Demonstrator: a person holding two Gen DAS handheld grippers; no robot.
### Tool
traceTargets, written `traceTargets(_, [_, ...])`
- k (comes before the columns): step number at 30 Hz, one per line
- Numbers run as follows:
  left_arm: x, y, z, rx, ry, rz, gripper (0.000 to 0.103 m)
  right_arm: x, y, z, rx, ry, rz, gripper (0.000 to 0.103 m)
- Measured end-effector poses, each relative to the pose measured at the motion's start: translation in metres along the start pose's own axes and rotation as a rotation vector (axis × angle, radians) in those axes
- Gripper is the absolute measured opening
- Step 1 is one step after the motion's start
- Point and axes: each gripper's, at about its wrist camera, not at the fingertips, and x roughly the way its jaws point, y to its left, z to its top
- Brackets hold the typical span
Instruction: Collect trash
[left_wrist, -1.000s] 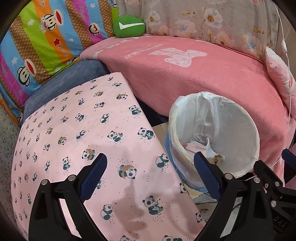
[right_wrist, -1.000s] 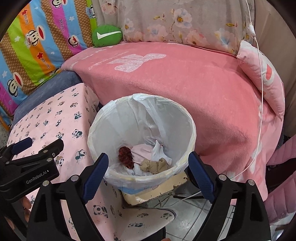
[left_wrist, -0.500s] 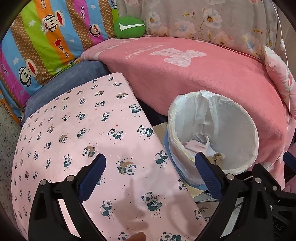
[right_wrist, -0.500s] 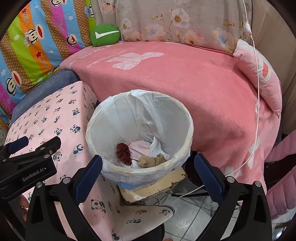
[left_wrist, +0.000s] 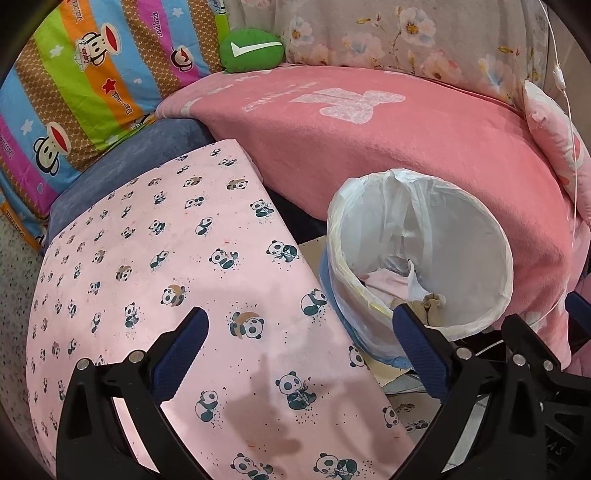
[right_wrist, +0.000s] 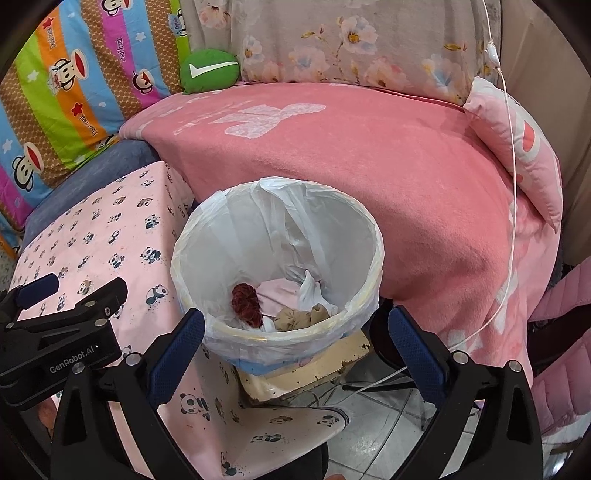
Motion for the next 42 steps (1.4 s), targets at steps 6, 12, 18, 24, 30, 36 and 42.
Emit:
traceTargets(6, [0.0011,-0.0005,-0.0038,-0.010,0.013,0.004,0.096,0.0002,-0.0015,-0.0011,0.005,0.006,0.002,0.098])
traceTargets(12, [0.0008,-0.0015,-0.0048,-0.015,0.012,0.004,0.096,0.0010,-0.0028,-0.0027,0.011,0.009,0.003,0.098])
traceTargets(18, [0.0025,-0.0022,-0.0055,-0.012,0.017,0.010,0.096,0.0018,-0.0030,-0.0040,0.014,0.012,0.004,0.098])
traceTargets(24, [0.0033,-0.0012,-0.0057,-0.015,0.018,0.014,0.096,0.0029,-0.0049,-0.0045,0.019,0.014,0.000,0.098])
traceTargets(30, [0.0033,-0.0001,-0.0057,-0.015,0.017,0.018,0.096,0.0037,-0.0046,-0.0053,0.022,0.016,-0.006,0.098])
traceTargets(36, [0.0034,-0.0002,-0.0057,-0.016,0.017,0.017,0.096,0.0046,-0.0070,-0.0040,0.026,0.016,-0.012,0.098])
traceTargets(42, [0.0032,-0.0004,-0.0054,-0.013,0.016,0.018,0.096,0.0051,-0.0075,-0.0035,0.026,0.016,-0.012,0.098])
